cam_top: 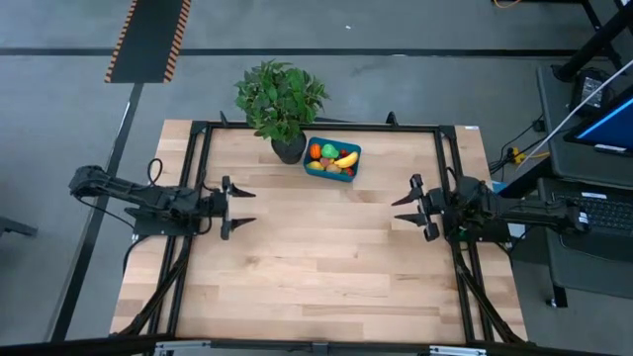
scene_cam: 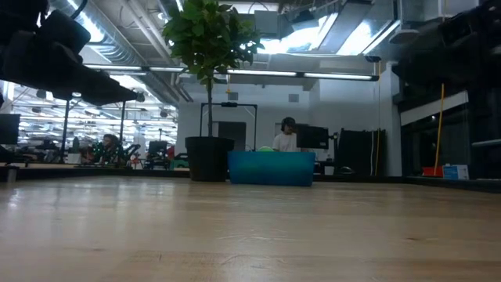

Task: Pick and placing Produce into tupperware
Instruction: Return to Home Position

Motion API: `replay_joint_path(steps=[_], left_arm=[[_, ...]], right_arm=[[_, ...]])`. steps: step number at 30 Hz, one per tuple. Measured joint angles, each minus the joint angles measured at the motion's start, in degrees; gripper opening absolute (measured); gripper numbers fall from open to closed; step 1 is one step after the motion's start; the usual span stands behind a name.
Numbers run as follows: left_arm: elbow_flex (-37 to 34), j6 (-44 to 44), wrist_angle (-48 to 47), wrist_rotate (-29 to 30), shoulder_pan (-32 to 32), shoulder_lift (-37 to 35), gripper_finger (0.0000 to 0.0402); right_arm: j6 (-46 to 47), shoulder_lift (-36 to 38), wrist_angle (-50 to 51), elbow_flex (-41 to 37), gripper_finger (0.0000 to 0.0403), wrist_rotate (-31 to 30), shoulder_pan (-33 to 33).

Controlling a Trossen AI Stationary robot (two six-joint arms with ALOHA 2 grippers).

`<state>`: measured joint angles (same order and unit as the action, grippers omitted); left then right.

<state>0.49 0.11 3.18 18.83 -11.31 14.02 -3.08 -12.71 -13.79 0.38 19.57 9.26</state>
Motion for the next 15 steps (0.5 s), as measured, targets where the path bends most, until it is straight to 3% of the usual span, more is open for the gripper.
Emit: replay_joint_path(steps=[7,12,15], left_arm=[[0.00,0.99,0.00,0.04,0.04,1.80,0.0330],[0.00,-0.36,0.00,0.04,0.04,2.51,0.0330],[0.00,-0.89,0.00,0.18,0.06,2.47,0.0330]], right_arm=[[4.42,-0.02,7.36,0.00,0.0168,-5.71,-0.02],[3.88,0.00,8.11,0.00,0.0168,-13.10,0.00],[2.52,0.00,6.87,0.00,0.0168,-13.59,0.00]])
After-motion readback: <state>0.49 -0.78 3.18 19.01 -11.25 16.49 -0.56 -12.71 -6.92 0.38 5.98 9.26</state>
